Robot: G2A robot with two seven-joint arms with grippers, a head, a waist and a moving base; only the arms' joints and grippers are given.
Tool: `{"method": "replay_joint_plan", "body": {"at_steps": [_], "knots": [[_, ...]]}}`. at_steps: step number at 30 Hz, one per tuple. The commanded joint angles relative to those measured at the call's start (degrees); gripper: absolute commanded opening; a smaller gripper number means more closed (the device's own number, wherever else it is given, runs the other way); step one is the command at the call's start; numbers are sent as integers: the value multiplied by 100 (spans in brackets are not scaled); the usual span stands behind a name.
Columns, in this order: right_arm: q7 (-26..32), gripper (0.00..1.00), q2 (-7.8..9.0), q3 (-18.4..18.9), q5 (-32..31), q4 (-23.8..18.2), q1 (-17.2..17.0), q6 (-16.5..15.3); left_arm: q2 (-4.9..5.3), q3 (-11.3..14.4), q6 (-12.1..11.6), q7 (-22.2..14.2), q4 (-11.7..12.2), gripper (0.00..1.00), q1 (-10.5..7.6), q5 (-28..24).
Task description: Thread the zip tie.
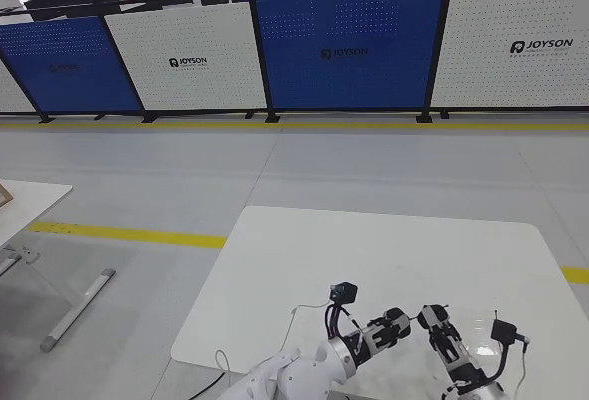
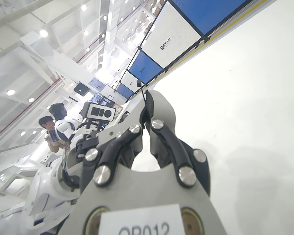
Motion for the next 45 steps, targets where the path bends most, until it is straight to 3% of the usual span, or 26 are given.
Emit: {"method": "replay_joint_plan", "body": {"at_steps": [1, 10, 16, 18, 21, 41, 42, 43, 45], "knots": [[-5, 44, 4, 7, 4, -6, -4, 0, -3, -9, 31, 8, 10, 0, 0, -14], [-95, 42, 21, -1, -19, 1, -16, 0, -34, -26, 168, 49, 75, 0, -30, -134], [-178, 15, 37, 13, 16, 21, -29, 0, -53, -47, 246, 66, 125, 0, -48, -226], [-188, 12, 45, 18, 25, 21, -34, 0, -59, -46, 255, 67, 135, 0, -53, -240], [-196, 0, 55, 21, 38, 25, -34, 0, -67, -36, 254, 60, 140, 0, -59, -241], [-212, 0, 119, -82, -39, 29, 15, 0, -79, -33, 92, -43, 133, 0, -35, -187], [-230, 0, 123, -77, -39, 27, 10, 0, -80, -36, 104, -41, 133, 20, -33, -187], [-246, 0, 127, -72, -43, 26, 5, 0, -80, -38, 116, -43, 133, 29, -33, -180], [-289, 0, 135, -58, -77, 31, -9, 0, -81, -42, 130, -50, 135, 35, -32, -174]]}}
